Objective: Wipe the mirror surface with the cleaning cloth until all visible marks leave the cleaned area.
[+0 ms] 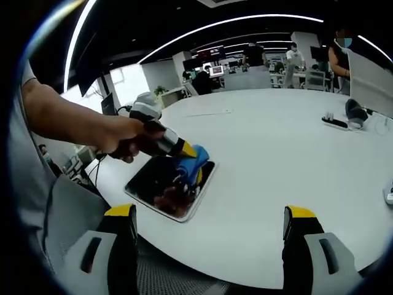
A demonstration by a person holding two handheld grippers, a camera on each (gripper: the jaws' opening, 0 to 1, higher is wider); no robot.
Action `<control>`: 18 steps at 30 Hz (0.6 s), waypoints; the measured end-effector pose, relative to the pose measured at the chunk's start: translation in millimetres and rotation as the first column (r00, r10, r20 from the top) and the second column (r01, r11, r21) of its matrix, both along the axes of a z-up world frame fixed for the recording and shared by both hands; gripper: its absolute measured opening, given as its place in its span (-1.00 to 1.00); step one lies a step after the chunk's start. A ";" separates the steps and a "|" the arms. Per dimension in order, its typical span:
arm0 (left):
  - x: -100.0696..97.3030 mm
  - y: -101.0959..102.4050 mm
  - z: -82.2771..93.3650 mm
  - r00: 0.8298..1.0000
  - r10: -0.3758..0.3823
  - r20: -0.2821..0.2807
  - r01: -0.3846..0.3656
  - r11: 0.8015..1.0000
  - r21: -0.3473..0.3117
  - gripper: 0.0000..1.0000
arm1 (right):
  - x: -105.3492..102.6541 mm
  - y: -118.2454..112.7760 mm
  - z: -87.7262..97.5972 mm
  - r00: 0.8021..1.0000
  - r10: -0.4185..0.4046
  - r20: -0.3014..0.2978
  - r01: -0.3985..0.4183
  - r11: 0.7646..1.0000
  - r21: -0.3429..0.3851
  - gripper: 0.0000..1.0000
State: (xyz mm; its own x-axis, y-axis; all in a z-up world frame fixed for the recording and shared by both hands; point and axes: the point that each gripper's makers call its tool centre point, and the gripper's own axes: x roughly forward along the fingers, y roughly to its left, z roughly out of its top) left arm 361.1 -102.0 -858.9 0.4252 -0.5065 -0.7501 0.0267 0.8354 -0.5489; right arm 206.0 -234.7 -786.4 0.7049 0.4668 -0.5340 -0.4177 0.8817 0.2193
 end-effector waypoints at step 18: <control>0.9 -42.1 0.5 0.999 -0.027 -0.026 0.025 0.997 -0.071 -0.95 | -23.7 -15.6 1.2 0.998 -0.068 -0.012 0.068 0.998 0.006 0.97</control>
State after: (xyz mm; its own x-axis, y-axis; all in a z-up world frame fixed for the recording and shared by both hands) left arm 362.0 -144.2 -858.3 0.3911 -0.5691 -0.7233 0.0327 0.7940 -0.6070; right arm 182.4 -250.3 -785.2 0.7287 0.4212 -0.5400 -0.3541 0.9066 0.2294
